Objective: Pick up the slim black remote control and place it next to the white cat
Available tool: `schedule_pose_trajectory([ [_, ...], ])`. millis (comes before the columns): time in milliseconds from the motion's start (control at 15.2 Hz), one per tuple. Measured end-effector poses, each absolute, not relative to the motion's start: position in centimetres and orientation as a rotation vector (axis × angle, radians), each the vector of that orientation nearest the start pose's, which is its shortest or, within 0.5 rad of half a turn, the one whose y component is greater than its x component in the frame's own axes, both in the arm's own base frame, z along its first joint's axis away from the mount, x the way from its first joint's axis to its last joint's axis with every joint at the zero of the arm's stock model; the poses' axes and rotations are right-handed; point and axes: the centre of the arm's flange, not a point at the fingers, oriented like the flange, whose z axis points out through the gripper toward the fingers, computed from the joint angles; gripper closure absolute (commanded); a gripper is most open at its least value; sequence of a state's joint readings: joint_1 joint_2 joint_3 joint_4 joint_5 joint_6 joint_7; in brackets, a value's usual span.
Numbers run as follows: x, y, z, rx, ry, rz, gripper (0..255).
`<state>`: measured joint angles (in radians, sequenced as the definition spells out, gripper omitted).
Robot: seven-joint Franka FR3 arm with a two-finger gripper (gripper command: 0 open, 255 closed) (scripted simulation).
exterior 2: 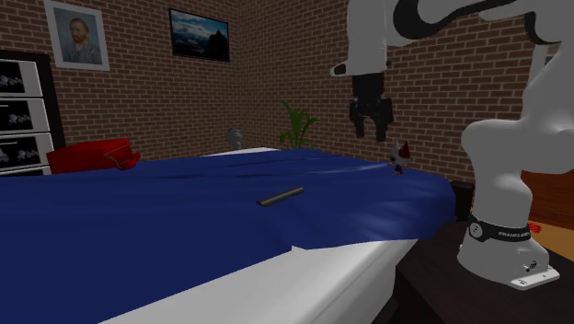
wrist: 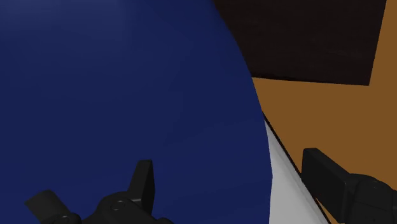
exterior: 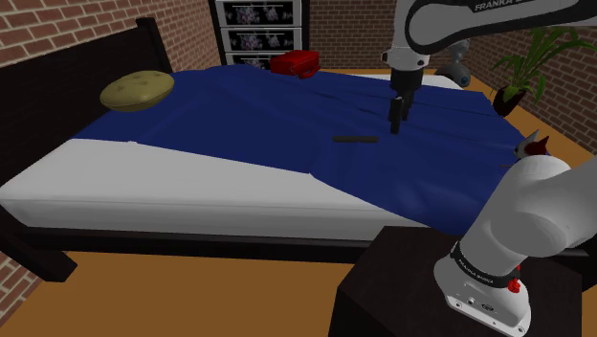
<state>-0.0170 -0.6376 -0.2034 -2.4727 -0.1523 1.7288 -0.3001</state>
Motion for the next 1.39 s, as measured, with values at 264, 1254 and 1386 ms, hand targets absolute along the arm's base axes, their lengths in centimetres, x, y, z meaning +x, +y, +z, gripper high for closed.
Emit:
schedule_pose_trajectory([
  [264,36.1,-13.3,47.0,-3.103,-0.364,0.163,0],
  [1254,48.1,-25.4,36.6,-2.982,-0.779,0.083,0],
  [1386,50.0,-26.7,35.3,-2.962,-0.834,0.072,0],
])
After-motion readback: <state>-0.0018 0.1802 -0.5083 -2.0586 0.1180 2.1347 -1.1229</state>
